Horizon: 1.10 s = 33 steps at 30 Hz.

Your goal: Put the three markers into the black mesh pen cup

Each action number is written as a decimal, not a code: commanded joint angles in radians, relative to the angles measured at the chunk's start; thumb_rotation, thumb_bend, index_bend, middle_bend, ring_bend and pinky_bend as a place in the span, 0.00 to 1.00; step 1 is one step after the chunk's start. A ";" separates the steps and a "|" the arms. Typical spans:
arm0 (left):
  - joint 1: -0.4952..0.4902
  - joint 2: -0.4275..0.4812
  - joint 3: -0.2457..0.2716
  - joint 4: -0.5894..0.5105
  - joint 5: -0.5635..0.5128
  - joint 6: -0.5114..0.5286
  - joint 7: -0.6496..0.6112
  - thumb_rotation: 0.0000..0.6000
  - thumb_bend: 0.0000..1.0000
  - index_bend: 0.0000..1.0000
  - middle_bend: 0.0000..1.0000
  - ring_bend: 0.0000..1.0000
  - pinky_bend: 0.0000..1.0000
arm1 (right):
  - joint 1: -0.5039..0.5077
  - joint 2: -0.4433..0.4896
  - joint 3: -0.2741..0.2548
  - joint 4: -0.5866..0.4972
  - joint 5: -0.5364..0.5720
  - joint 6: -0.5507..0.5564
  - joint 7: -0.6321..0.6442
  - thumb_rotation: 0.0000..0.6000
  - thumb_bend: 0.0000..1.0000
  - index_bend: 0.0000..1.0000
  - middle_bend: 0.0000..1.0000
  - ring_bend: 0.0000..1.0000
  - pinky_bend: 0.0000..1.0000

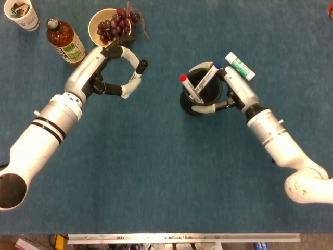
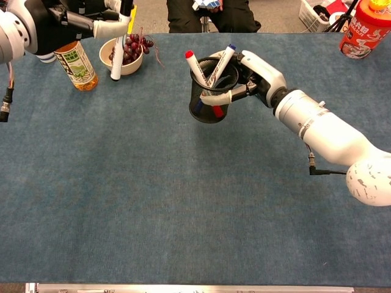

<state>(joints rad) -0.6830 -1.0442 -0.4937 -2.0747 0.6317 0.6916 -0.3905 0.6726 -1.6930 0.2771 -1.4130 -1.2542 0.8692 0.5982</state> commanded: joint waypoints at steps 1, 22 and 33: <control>-0.009 0.009 -0.016 -0.004 -0.023 -0.024 -0.043 1.00 0.37 0.54 0.09 0.00 0.04 | 0.013 -0.015 0.008 0.003 0.013 -0.010 -0.015 1.00 0.31 0.49 0.43 0.32 0.42; -0.055 -0.097 -0.010 -0.018 0.042 0.034 -0.107 1.00 0.37 0.54 0.09 0.00 0.04 | 0.101 -0.120 0.051 0.001 0.165 -0.057 -0.239 1.00 0.31 0.49 0.43 0.32 0.42; -0.079 -0.173 0.034 0.023 0.078 0.050 -0.096 1.00 0.37 0.54 0.09 0.00 0.04 | 0.112 -0.155 0.072 -0.018 0.211 -0.045 -0.284 1.00 0.31 0.49 0.43 0.32 0.42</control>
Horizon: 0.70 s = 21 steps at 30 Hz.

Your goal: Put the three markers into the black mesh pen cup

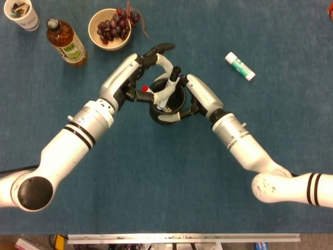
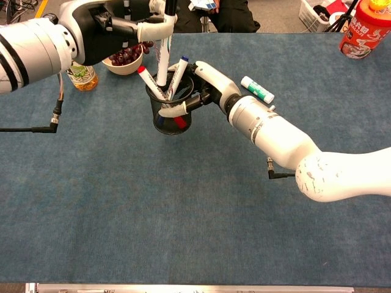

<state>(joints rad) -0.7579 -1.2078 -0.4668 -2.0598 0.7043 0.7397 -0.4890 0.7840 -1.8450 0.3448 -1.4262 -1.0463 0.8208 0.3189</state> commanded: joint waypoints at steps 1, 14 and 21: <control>-0.005 -0.017 0.010 0.014 0.006 0.003 0.000 1.00 0.37 0.54 0.09 0.00 0.04 | 0.001 -0.005 0.006 -0.007 0.006 0.005 -0.007 1.00 0.31 0.49 0.43 0.32 0.42; -0.009 -0.062 0.010 0.063 0.001 -0.003 -0.040 1.00 0.37 0.54 0.09 0.00 0.04 | 0.003 -0.017 0.016 -0.015 0.033 0.008 -0.034 1.00 0.31 0.49 0.43 0.32 0.42; 0.002 -0.069 0.014 0.082 0.012 -0.011 -0.056 1.00 0.37 0.53 0.09 0.00 0.04 | 0.001 -0.017 0.021 -0.020 0.038 0.009 -0.039 1.00 0.31 0.49 0.43 0.32 0.42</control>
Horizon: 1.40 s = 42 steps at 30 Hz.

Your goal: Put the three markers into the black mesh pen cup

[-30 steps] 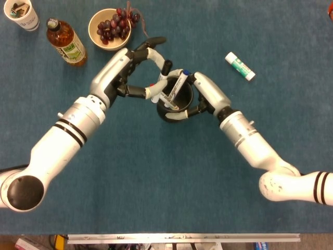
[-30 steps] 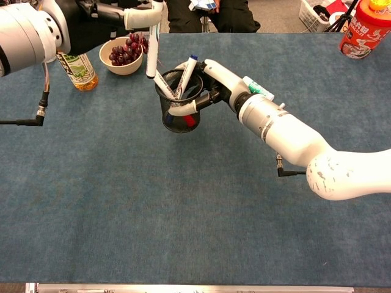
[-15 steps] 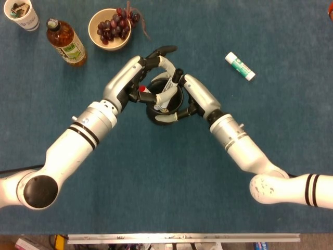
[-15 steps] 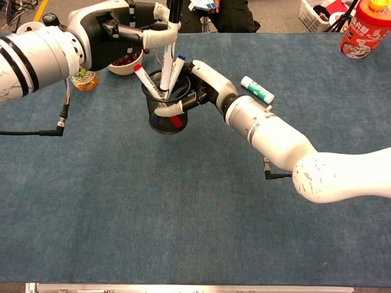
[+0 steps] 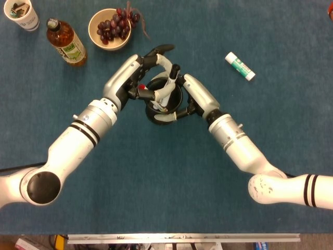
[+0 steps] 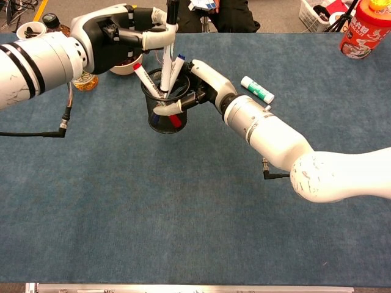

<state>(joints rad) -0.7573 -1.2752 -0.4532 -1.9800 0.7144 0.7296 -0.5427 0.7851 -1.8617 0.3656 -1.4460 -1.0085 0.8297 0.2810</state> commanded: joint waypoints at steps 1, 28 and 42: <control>0.004 -0.003 0.000 0.003 0.004 -0.002 -0.007 1.00 0.37 0.53 0.09 0.00 0.04 | 0.000 -0.001 0.001 -0.002 0.001 0.000 -0.002 1.00 0.31 0.49 0.43 0.32 0.42; 0.048 0.006 -0.002 0.039 0.135 0.023 -0.011 1.00 0.37 0.00 0.00 0.00 0.00 | -0.012 0.033 0.001 -0.013 -0.005 -0.009 -0.008 1.00 0.31 0.49 0.43 0.32 0.42; 0.098 0.088 0.042 0.038 0.268 0.034 0.016 1.00 0.37 0.00 0.00 0.00 0.00 | -0.067 0.075 -0.063 -0.007 -0.111 0.000 0.070 1.00 0.32 0.49 0.43 0.32 0.42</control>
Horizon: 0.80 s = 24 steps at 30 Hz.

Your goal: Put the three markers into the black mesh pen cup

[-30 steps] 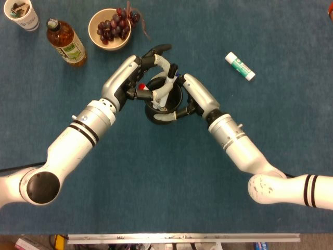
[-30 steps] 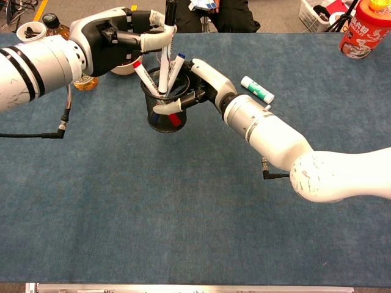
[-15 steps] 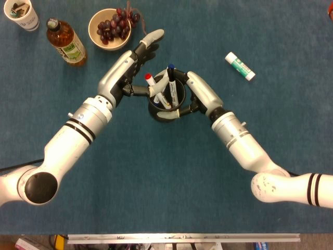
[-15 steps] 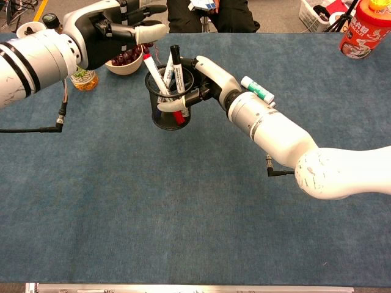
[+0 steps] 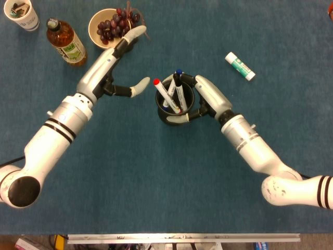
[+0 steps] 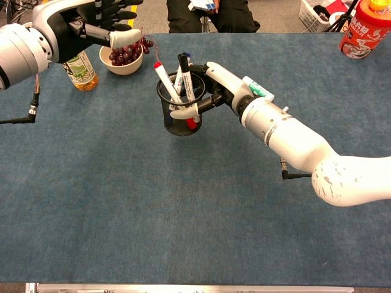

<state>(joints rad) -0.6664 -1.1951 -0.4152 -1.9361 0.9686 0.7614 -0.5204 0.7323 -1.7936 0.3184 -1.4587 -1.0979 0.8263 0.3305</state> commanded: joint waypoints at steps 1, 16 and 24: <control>0.012 0.012 0.007 -0.008 0.027 0.005 -0.007 1.00 0.37 0.00 0.00 0.00 0.00 | -0.022 0.009 -0.026 0.011 -0.037 0.006 0.034 1.00 0.31 0.49 0.43 0.32 0.42; 0.018 0.025 0.037 -0.029 0.071 0.015 -0.012 1.00 0.37 0.00 0.00 0.00 0.00 | -0.034 -0.078 -0.099 0.202 -0.242 0.039 0.261 1.00 0.32 0.49 0.40 0.31 0.34; 0.019 0.033 0.046 -0.034 0.060 0.013 -0.019 1.00 0.37 0.00 0.00 0.00 0.00 | -0.015 -0.143 -0.119 0.300 -0.290 0.051 0.315 1.00 0.31 0.49 0.39 0.30 0.30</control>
<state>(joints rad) -0.6478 -1.1616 -0.3689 -1.9697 1.0290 0.7748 -0.5392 0.7126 -1.9266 0.2054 -1.1699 -1.3786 0.8742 0.6362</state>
